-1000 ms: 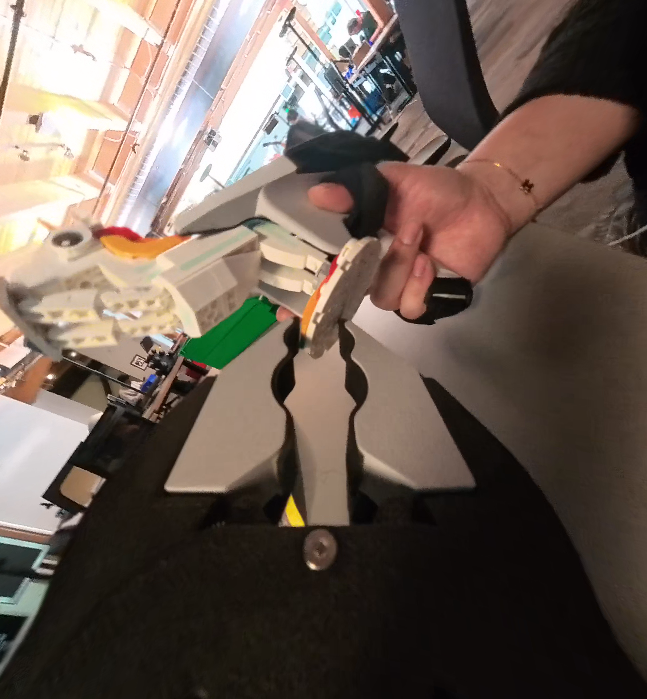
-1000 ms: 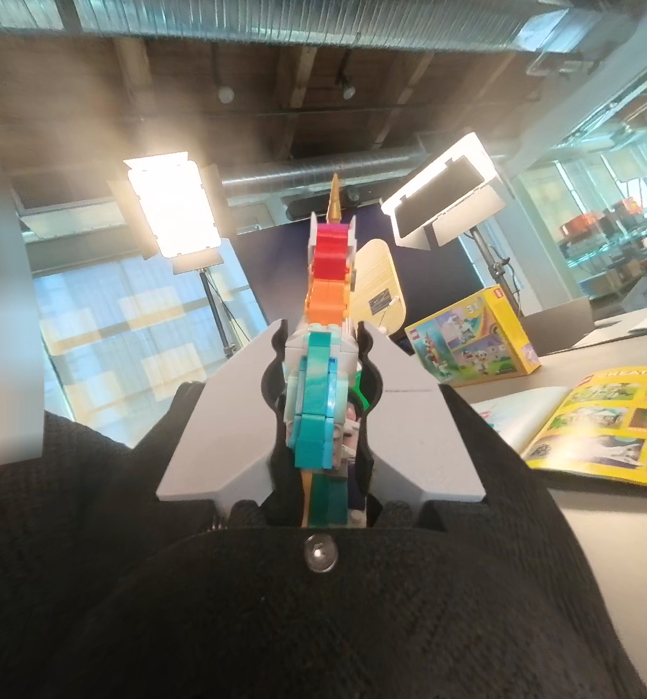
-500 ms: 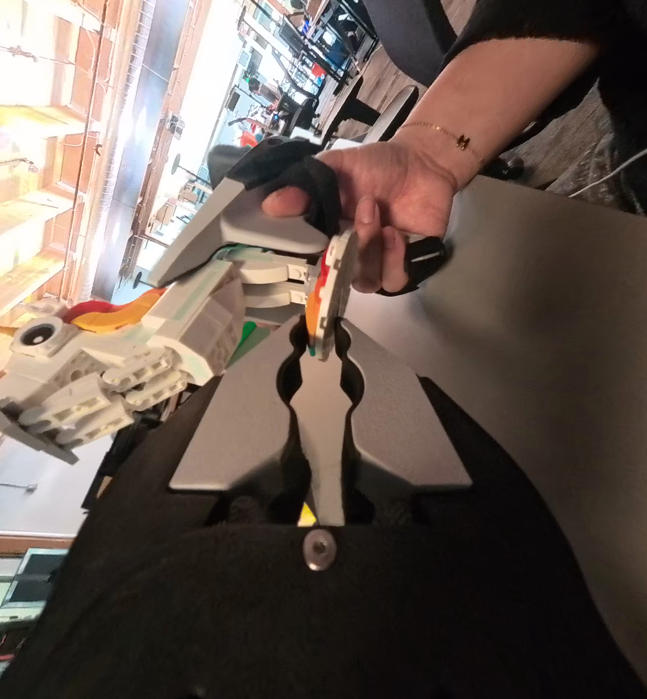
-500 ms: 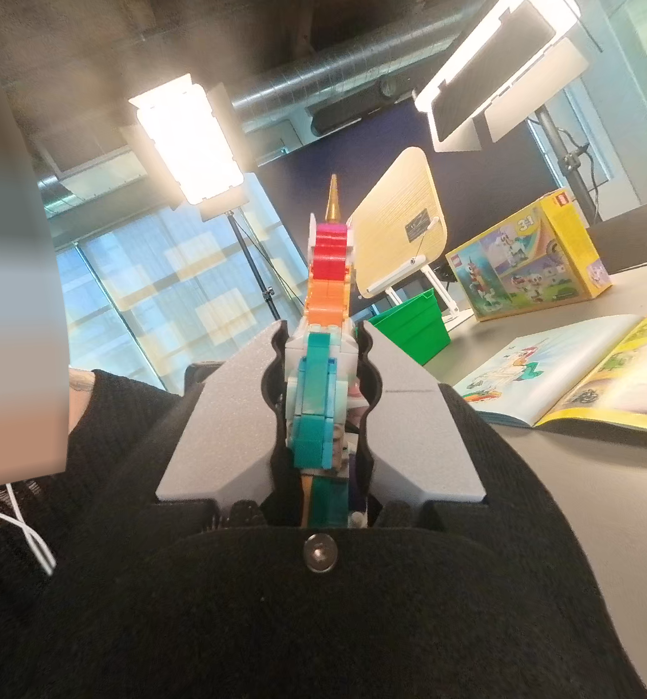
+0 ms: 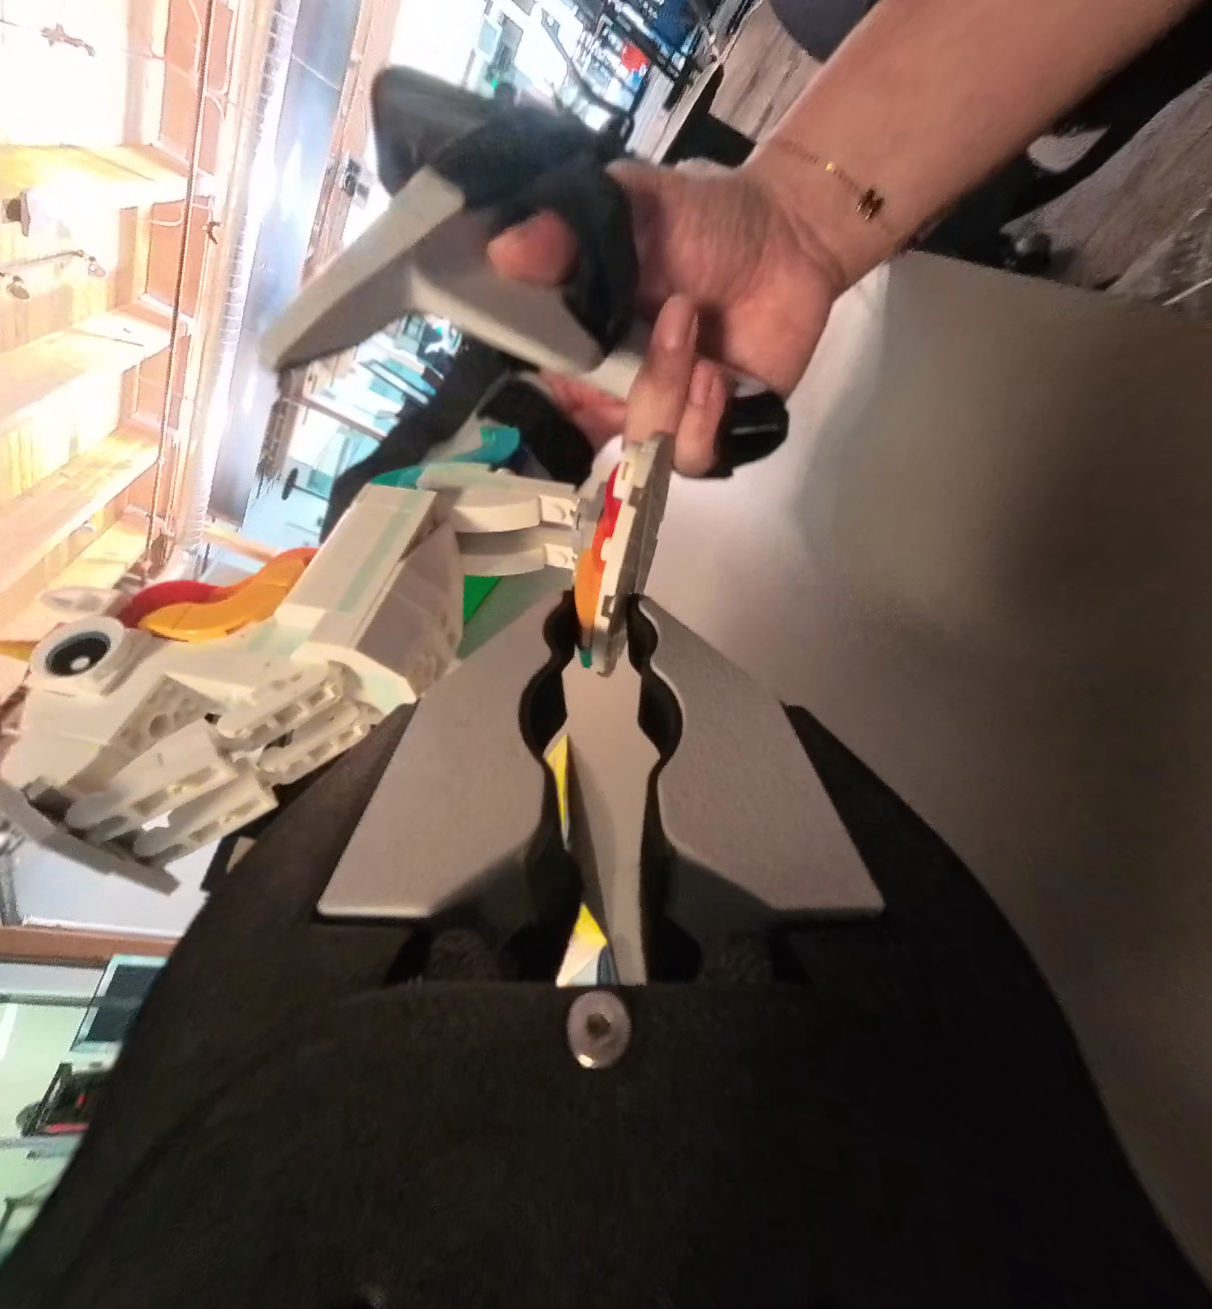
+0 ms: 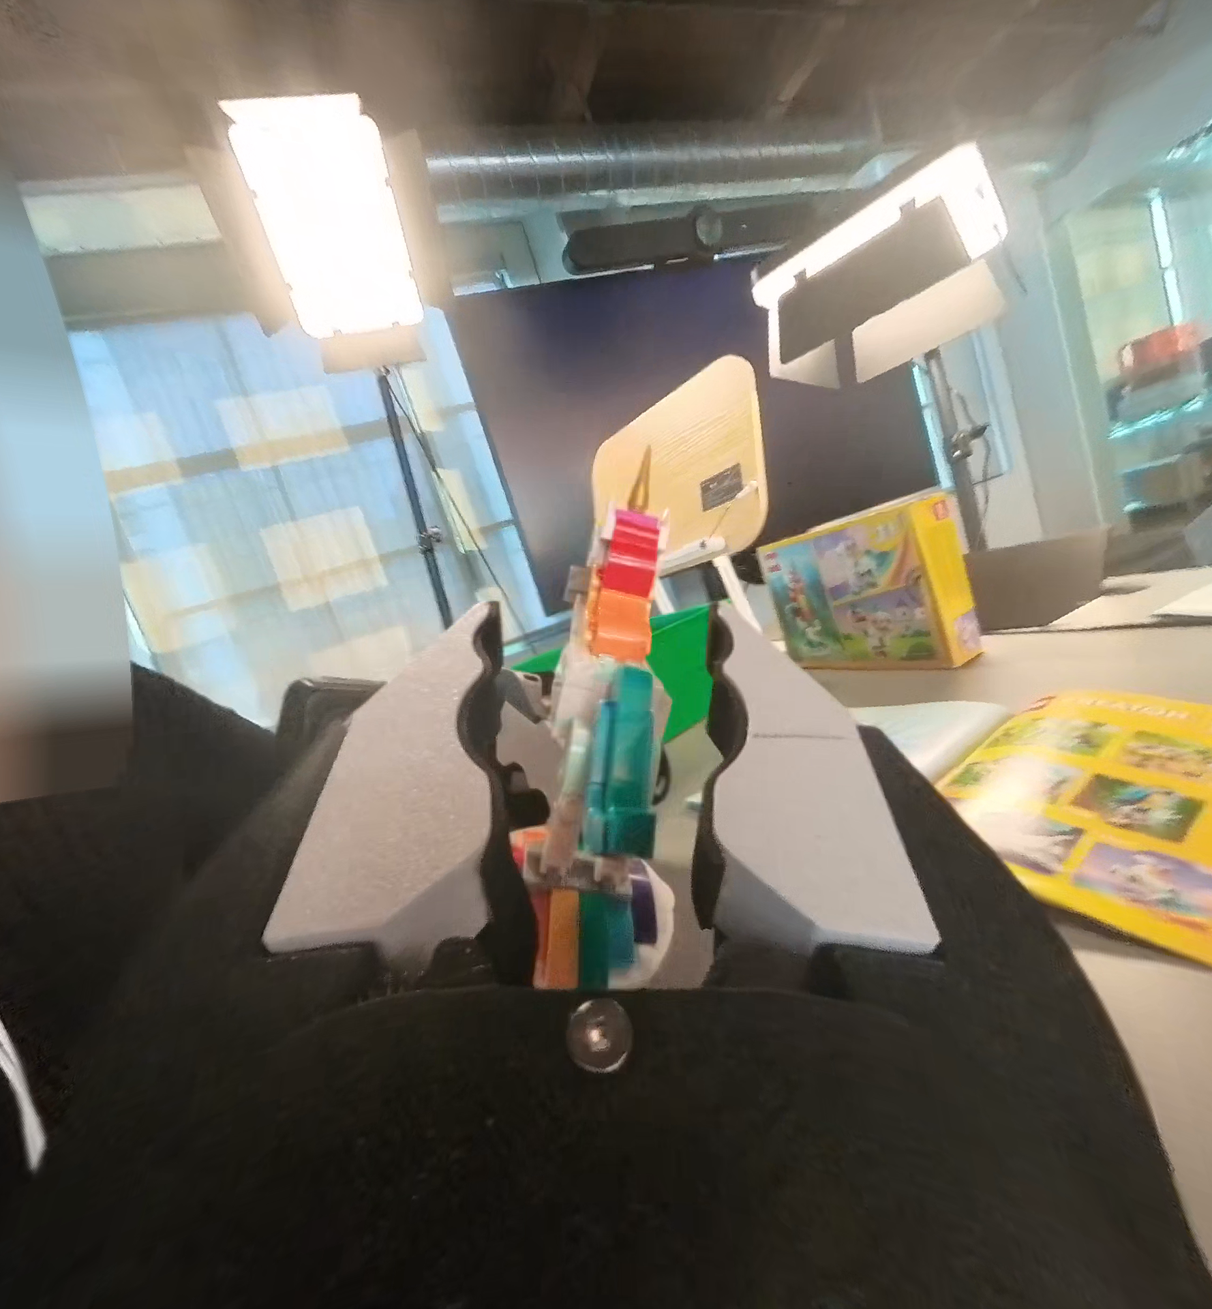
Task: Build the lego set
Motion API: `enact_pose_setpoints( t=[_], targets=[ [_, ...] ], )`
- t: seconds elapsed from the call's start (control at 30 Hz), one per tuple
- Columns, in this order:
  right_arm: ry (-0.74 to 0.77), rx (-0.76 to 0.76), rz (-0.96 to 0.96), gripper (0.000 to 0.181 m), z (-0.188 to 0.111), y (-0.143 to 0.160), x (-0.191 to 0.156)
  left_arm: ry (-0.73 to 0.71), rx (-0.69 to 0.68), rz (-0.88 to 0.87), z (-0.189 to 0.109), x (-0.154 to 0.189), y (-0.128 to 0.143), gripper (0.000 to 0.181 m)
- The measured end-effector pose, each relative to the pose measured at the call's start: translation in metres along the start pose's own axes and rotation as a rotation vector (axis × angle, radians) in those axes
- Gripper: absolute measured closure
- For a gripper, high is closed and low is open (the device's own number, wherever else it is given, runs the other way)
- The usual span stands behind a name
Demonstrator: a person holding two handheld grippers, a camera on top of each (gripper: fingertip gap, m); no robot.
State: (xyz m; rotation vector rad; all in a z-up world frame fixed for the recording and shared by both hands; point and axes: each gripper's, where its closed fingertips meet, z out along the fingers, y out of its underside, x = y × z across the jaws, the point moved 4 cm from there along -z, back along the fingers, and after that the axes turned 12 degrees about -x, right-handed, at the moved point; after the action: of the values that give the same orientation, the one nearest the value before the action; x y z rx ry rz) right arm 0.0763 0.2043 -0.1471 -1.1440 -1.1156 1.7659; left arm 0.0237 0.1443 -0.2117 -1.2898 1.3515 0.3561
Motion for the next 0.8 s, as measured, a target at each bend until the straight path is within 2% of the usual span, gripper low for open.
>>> enact_pose_setpoints(
  t=[0.1,0.23,0.43,0.57,0.73,0.8],
  targets=[
    [0.084,-0.078,-0.248,0.117,-0.013,-0.001,-0.009,-0.021,-0.041,-0.044,0.003,-0.006,0.009,0.168],
    [0.139,-0.299,-0.661,0.117,-0.017,0.019,-0.033,-0.017,-0.072,-0.104,0.005,-0.01,0.019,0.168],
    [0.239,-0.653,-1.167,0.133,-0.001,0.055,-0.035,-0.01,-0.085,-0.09,0.007,-0.007,0.019,0.168],
    [0.342,-0.778,-1.321,0.146,0.005,0.063,-0.02,-0.01,-0.083,-0.085,0.006,-0.007,0.018,0.168],
    [0.412,-0.839,-1.395,0.154,0.007,0.067,-0.012,-0.023,-0.09,-0.063,0.006,-0.006,0.018,0.168],
    [0.447,-0.831,-1.397,0.164,0.008,0.064,-0.012,-0.036,-0.092,-0.055,0.006,-0.007,0.018,0.168]
  ],
)
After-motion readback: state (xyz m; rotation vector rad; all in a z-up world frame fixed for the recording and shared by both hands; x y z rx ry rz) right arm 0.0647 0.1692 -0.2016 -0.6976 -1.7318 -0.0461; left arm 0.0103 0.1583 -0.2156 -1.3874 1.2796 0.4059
